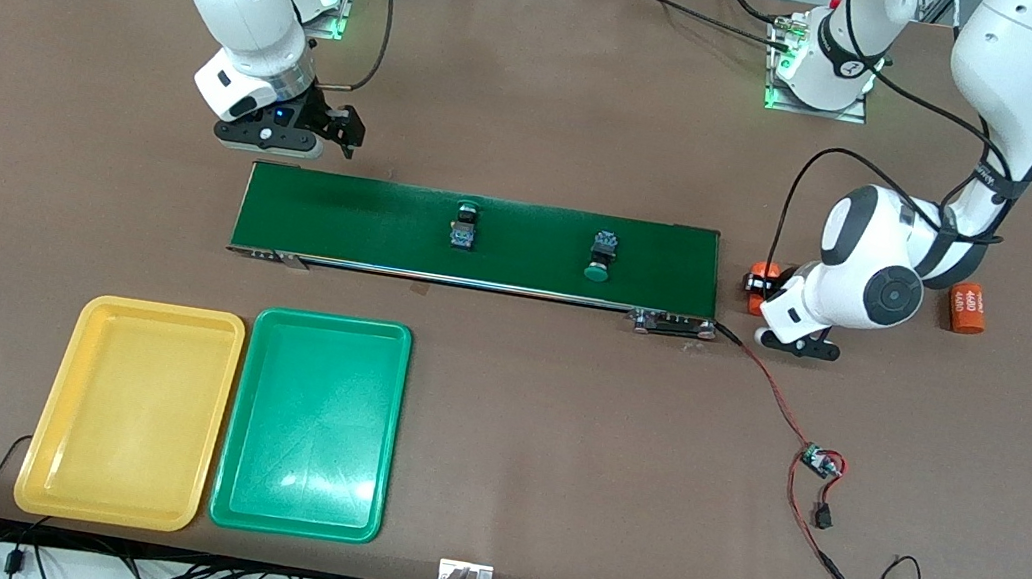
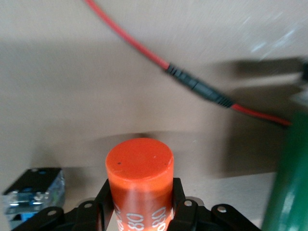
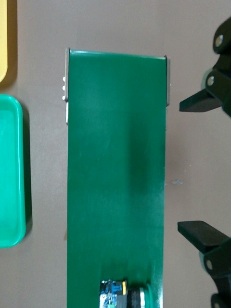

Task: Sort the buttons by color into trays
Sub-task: 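Place the cylinder on the belt while the right gripper grasps a button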

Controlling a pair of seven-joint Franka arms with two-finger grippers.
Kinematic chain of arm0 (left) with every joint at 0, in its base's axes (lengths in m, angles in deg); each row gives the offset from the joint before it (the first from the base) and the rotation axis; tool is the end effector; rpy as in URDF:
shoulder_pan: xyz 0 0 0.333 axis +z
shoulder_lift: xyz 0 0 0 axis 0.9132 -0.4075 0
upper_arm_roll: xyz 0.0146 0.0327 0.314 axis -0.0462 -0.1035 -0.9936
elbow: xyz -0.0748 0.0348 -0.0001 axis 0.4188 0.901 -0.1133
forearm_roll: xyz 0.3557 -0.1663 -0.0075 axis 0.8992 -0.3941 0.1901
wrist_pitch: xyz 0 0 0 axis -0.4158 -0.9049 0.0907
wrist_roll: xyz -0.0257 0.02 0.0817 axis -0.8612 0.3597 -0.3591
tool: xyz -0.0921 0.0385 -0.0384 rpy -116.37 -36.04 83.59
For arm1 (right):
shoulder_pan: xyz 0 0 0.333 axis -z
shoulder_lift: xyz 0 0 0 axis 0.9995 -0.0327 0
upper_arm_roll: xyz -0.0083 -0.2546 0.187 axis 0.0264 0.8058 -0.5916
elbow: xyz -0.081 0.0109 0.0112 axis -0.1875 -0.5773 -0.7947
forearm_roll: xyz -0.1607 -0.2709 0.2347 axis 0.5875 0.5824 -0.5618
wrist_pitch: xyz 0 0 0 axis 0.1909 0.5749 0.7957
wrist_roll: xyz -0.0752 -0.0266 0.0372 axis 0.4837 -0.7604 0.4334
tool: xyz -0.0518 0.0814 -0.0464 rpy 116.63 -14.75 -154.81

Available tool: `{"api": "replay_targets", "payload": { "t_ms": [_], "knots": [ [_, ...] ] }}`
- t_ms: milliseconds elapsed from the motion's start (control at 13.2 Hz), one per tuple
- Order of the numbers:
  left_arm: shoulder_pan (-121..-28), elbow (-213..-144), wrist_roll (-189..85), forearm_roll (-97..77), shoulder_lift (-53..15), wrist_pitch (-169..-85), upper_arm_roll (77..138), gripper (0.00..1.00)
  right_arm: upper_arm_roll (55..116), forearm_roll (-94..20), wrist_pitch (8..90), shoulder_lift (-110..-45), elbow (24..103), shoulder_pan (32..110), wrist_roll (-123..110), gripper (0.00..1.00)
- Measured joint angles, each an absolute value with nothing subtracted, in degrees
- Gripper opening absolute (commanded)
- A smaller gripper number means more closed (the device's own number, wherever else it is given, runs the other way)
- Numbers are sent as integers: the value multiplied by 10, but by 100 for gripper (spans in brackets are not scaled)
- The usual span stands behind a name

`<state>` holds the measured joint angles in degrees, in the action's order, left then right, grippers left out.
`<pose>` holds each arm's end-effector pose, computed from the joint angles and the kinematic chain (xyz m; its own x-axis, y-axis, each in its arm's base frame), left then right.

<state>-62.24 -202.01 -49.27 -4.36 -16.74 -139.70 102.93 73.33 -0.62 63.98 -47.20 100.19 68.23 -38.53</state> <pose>0.5291 -0.0984 0.1965 0.9552 -0.0751 -0.2862 -0.0468 -0.9934 0.1045 0.4348 0.2206 0.3743 0.9997 -0.0060 0.0252 -0.0059 -1.0000 -0.0031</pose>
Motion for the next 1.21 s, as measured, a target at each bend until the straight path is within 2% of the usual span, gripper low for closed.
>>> {"api": "replay_targets", "payload": {
  "t_ms": [453, 755, 1208],
  "knots": [
    [-658, -2003, -243, -41, -85, -1357, 1048, 0, 733, -6, 680, -498, 1000, 662, -428, 100],
    [-682, -2002, -139, -20, -82, -1358, 1101, 0, 733, -5, 713, -525, 993, 660, -428, 100],
    [-739, -1997, -40, 150, -90, -1374, 1122, 0, 733, -5, 732, -605, 952, 654, -428, 100]
  ]
}}
